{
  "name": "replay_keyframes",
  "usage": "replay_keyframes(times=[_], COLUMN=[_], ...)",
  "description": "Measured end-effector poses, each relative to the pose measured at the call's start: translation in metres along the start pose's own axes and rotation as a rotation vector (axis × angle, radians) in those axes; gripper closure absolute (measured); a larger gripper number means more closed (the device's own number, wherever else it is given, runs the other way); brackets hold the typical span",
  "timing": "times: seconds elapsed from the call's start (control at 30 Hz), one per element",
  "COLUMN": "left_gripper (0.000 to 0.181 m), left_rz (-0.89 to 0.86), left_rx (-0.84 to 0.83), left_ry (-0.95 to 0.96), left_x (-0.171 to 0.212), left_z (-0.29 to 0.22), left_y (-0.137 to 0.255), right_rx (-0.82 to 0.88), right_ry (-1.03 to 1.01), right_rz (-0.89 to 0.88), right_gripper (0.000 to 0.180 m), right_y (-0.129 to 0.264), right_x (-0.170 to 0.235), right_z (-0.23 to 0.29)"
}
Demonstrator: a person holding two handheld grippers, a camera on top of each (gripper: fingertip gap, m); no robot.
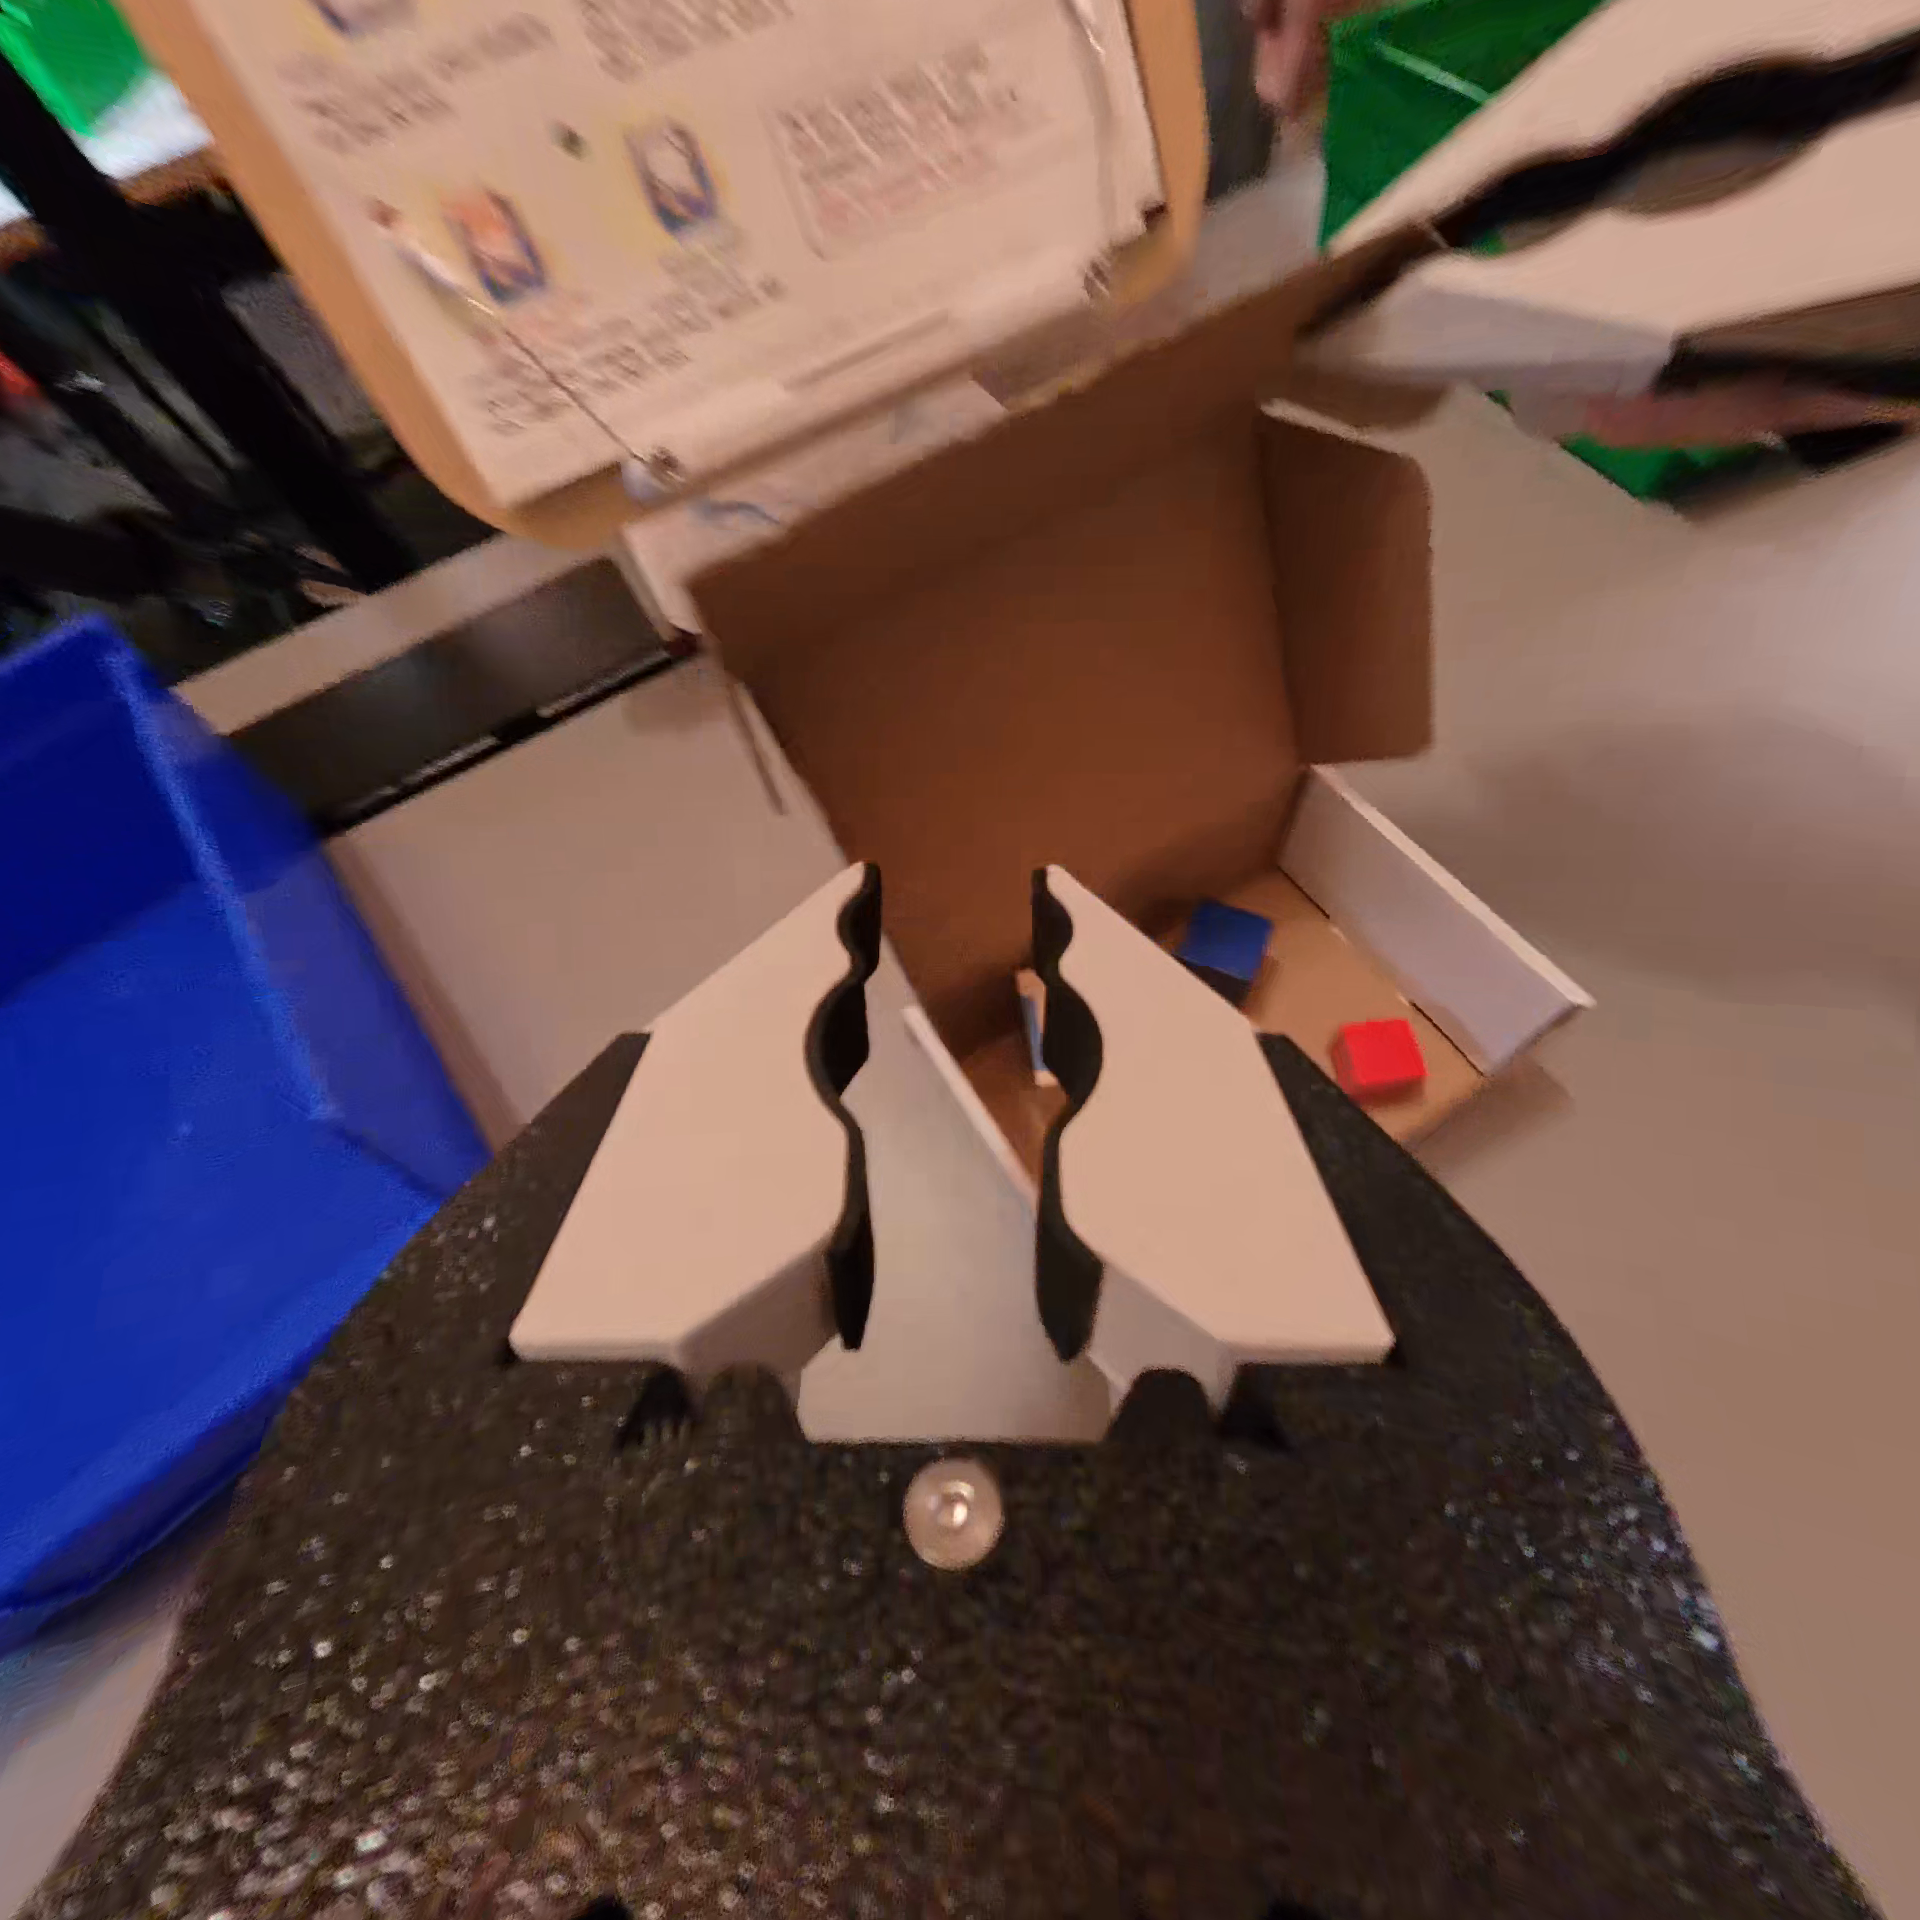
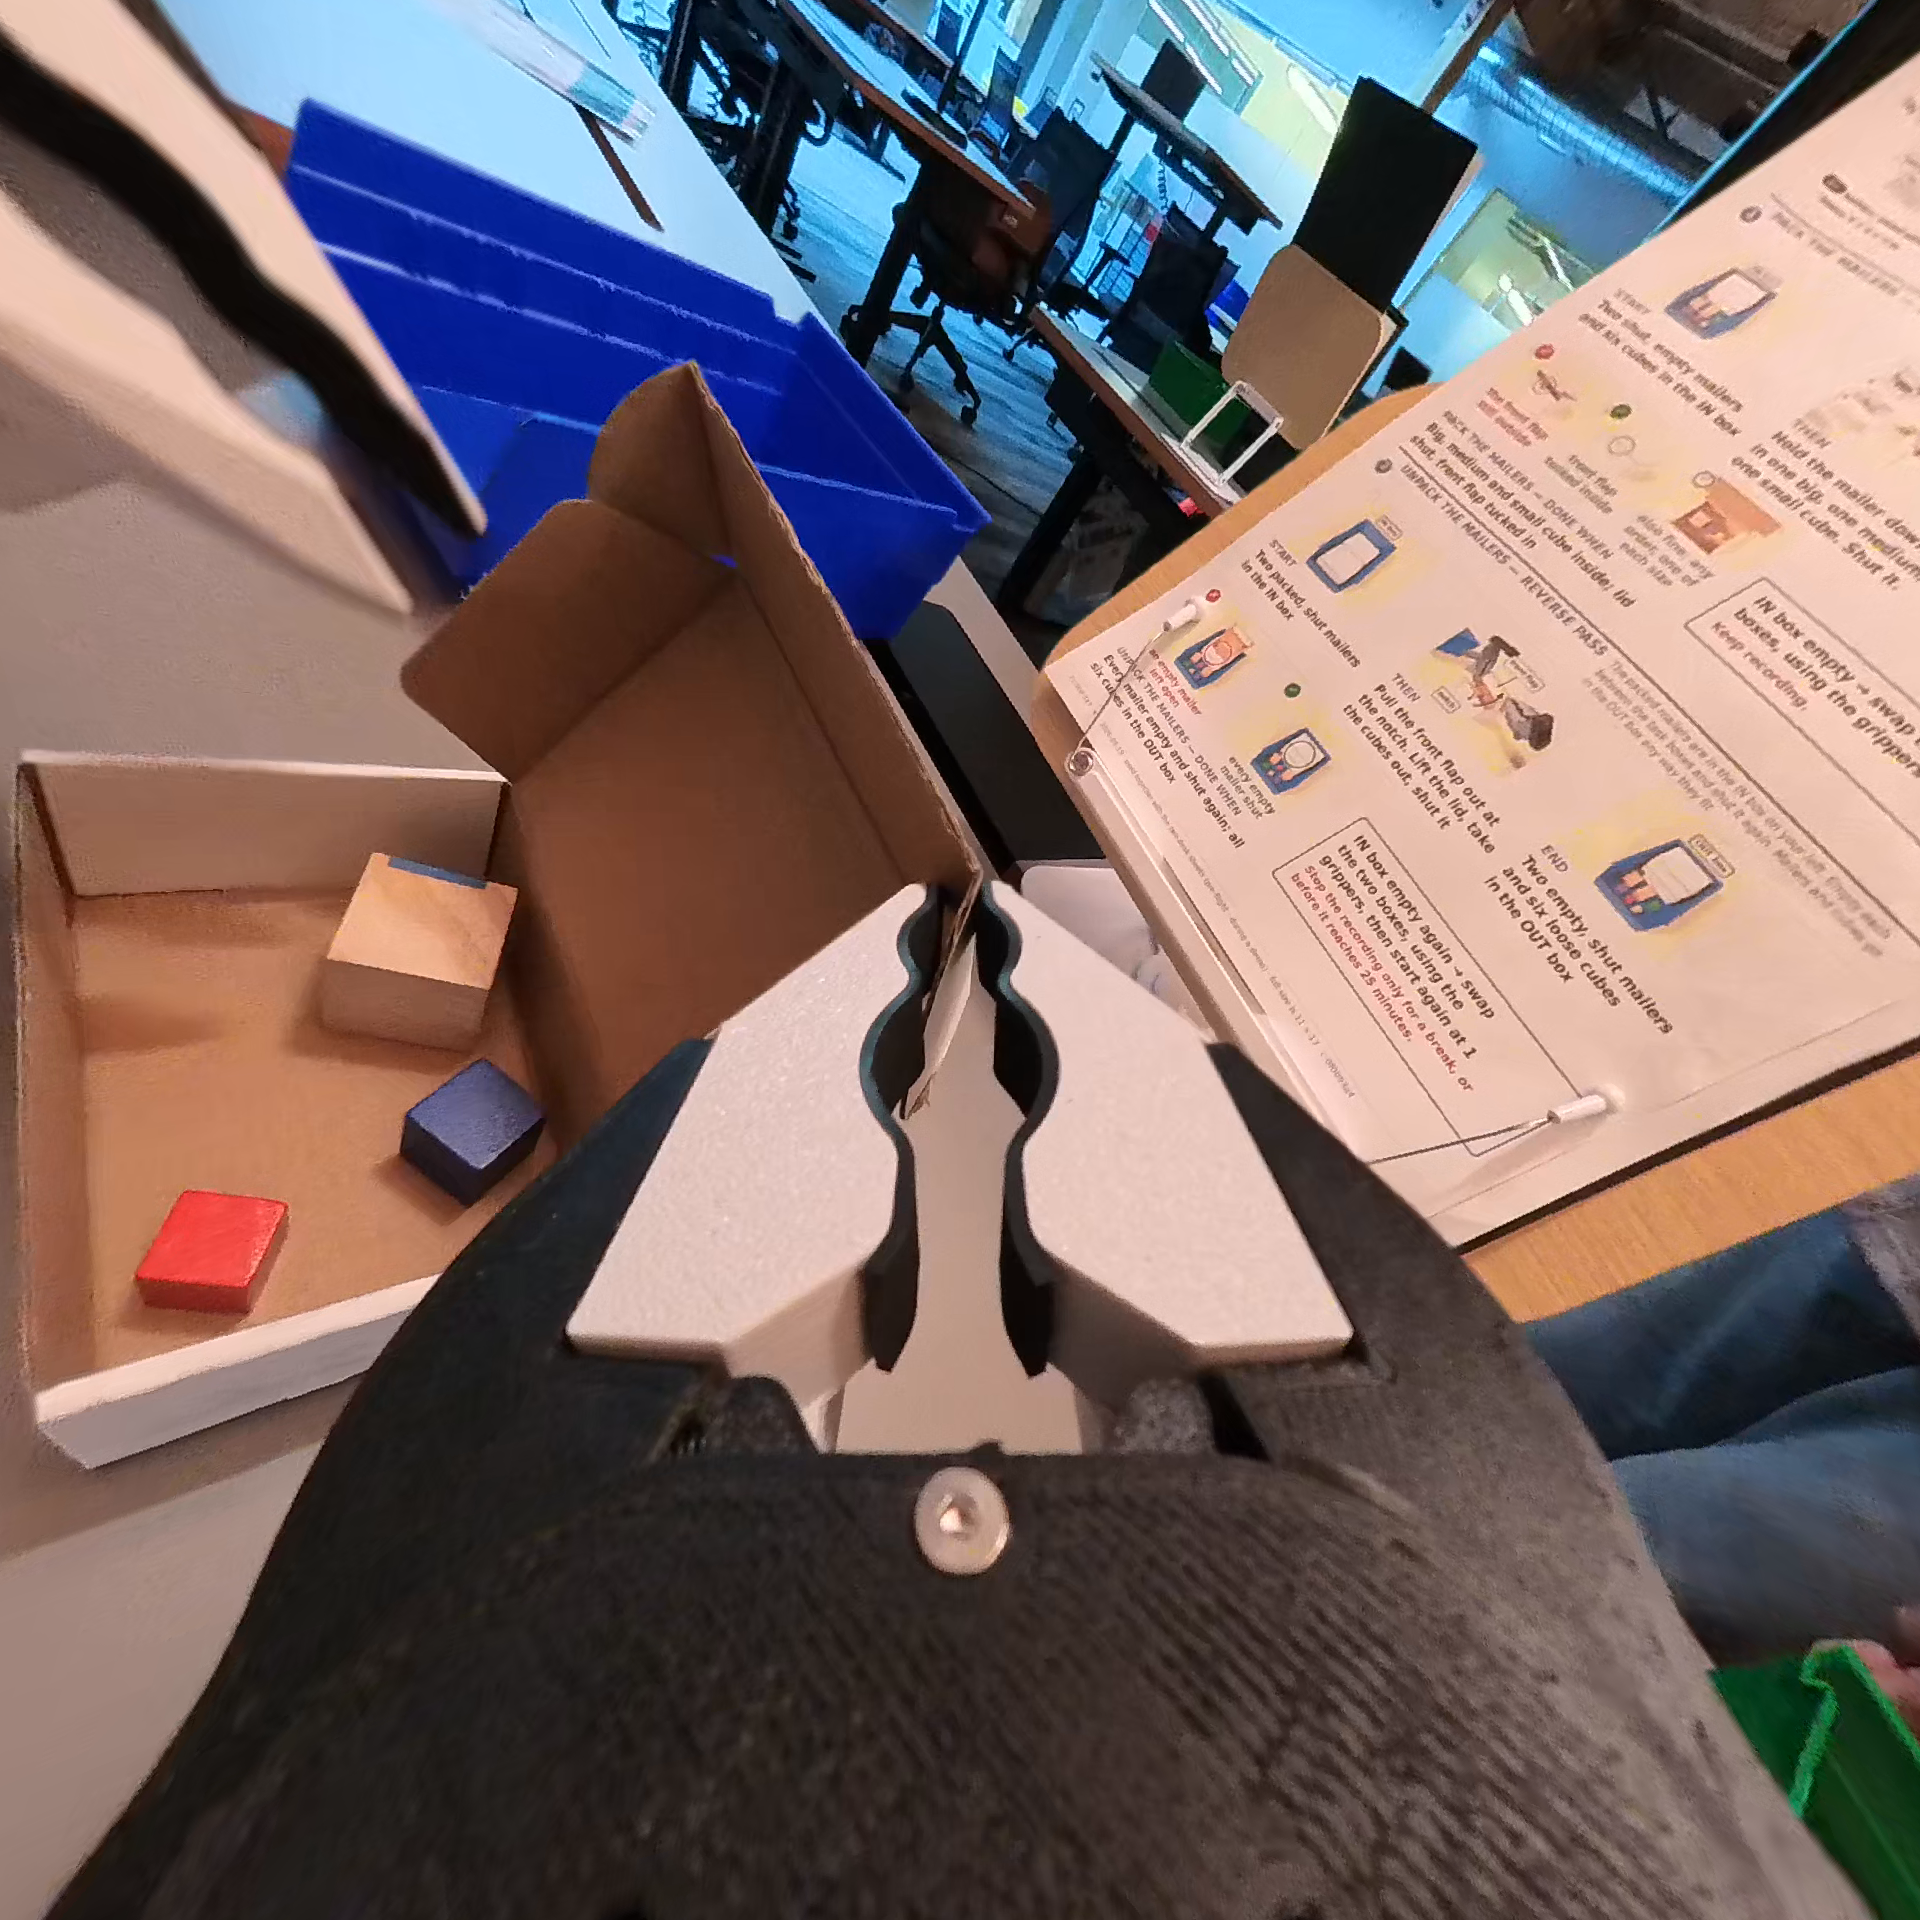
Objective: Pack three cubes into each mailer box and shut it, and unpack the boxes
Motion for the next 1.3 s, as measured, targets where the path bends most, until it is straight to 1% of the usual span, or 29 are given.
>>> replay_keyframes(times=[0.13,0.43,0.63,0.8,0.9,1.03,1.1,1.17,1.23,1.3], left_gripper=[0.156,0.180,0.180,0.180,0.179,0.174,0.162,0.157,0.146,0.139], left_rz=[-0.045,-0.177,-0.220,-0.238,-0.263,-0.322,-0.353,-0.420,-0.472,-0.504], left_rx=[-0.044,-0.105,-0.111,-0.098,-0.120,-0.128,-0.153,-0.178,-0.188,-0.197], left_ry=[-0.009,-0.107,-0.116,-0.078,-0.070,-0.019,-0.017,-0.053,-0.086,-0.107], left_x=[-0.007,-0.013,-0.016,-0.015,-0.015,-0.017,-0.019,-0.023,-0.027,-0.030], left_z=[0.011,0.004,0.003,0.007,0.012,0.017,0.020,0.022,0.023,0.025], left_y=[0.012,0.023,0.021,0.014,0.010,0.001,-0.002,-0.003,-0.006,-0.011], right_rx=[-0.001,0.005,0.003,0.005,0.010,0.020,0.025,0.027,0.033,0.036], right_ry=[0.024,0.034,0.038,0.038,0.039,0.041,0.045,0.051,0.052,0.057], right_rz=[-0.003,-0.013,-0.015,-0.017,-0.018,-0.012,-0.012,-0.014,-0.017,-0.017], right_gripper=[0.176,0.176,0.175,0.175,0.175,0.175,0.176,0.175,0.176,0.176], right_y=[0.002,0.001,0.002,0.002,0.002,0.002,0.003,0.004,0.005,0.005], right_x=[-0.004,-0.009,-0.010,-0.010,-0.009,-0.006,-0.005,-0.005,-0.006,-0.006], right_z=[0.000,0.002,0.002,0.002,0.001,0.000,-0.001,-0.002,-0.003,-0.003])
Point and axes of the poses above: each gripper's, where its closed fingertips meet, y back along the fingers, x out of its underside, z = x × y across the jaws, the point moved 7 cm from there along y, back along the fingers, and after that the axes turned 14 degrees about y, right-handed, at the moved point
